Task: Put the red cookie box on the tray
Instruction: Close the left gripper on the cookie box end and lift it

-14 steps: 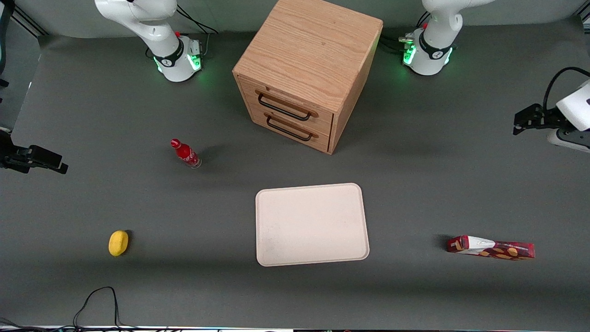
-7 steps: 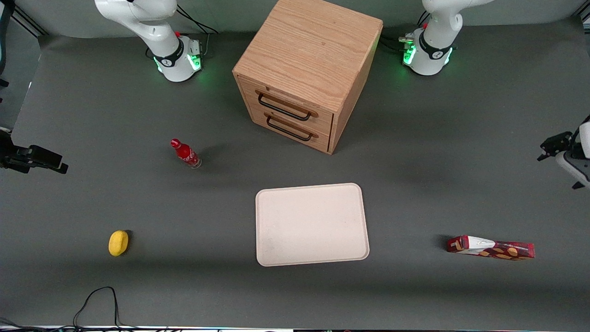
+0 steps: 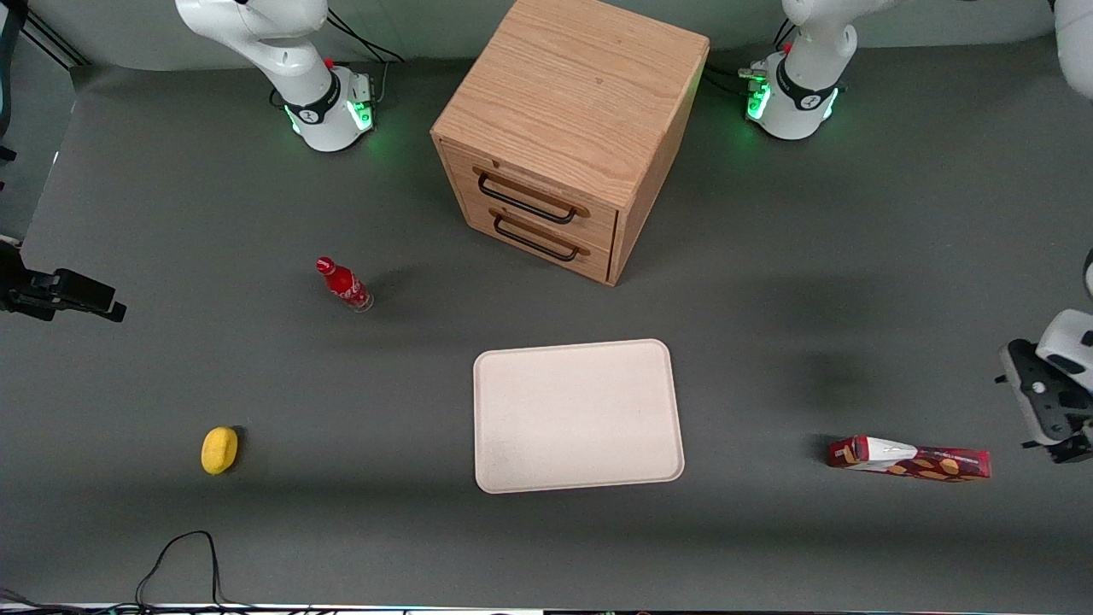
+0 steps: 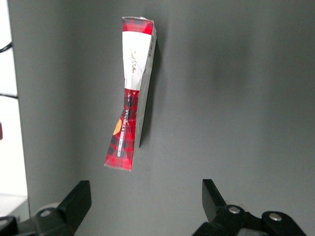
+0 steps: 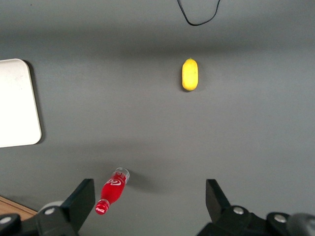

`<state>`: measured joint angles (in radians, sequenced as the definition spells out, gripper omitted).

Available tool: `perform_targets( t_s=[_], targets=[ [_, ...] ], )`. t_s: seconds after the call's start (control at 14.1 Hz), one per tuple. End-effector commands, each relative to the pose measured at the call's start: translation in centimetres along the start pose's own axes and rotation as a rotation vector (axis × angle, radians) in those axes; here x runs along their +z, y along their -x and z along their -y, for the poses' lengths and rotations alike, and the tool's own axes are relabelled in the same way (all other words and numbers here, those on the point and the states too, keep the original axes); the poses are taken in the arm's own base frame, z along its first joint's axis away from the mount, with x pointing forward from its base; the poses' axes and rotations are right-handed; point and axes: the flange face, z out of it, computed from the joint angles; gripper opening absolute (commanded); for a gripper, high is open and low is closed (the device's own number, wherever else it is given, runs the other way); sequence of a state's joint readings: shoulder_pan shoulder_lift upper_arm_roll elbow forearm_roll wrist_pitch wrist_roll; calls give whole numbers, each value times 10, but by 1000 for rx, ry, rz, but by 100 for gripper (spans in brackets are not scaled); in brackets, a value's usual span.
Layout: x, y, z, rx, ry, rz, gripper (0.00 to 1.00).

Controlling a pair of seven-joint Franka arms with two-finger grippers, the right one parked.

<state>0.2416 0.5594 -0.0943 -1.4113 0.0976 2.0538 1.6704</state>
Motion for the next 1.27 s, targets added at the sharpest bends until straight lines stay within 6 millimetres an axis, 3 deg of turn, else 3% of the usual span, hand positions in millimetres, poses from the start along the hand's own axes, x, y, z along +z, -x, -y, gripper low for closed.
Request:
perform_targets(
  t_s=[0.0, 0.28, 0.5, 0.64, 0.71, 0.78, 0.85, 0.92, 0.99, 1.2],
  targets=[
    [31, -10, 19, 115, -56, 8, 99],
    [82, -34, 31, 139, -127, 0, 99],
    [124, -37, 27, 122, -105, -21, 98],
    [137, -38, 26, 107, -112, -39, 94],
    [145, -39, 25, 106, -117, -41, 87],
    [150, -39, 26, 108, -132, -40, 72],
    [155, -40, 27, 120, -147, -34, 49],
    [156, -41, 27, 117, -147, -36, 11],
    [155, -40, 27, 111, -149, -39, 0],
    [153, -31, 27, 88, -155, -52, 0]
  ],
)
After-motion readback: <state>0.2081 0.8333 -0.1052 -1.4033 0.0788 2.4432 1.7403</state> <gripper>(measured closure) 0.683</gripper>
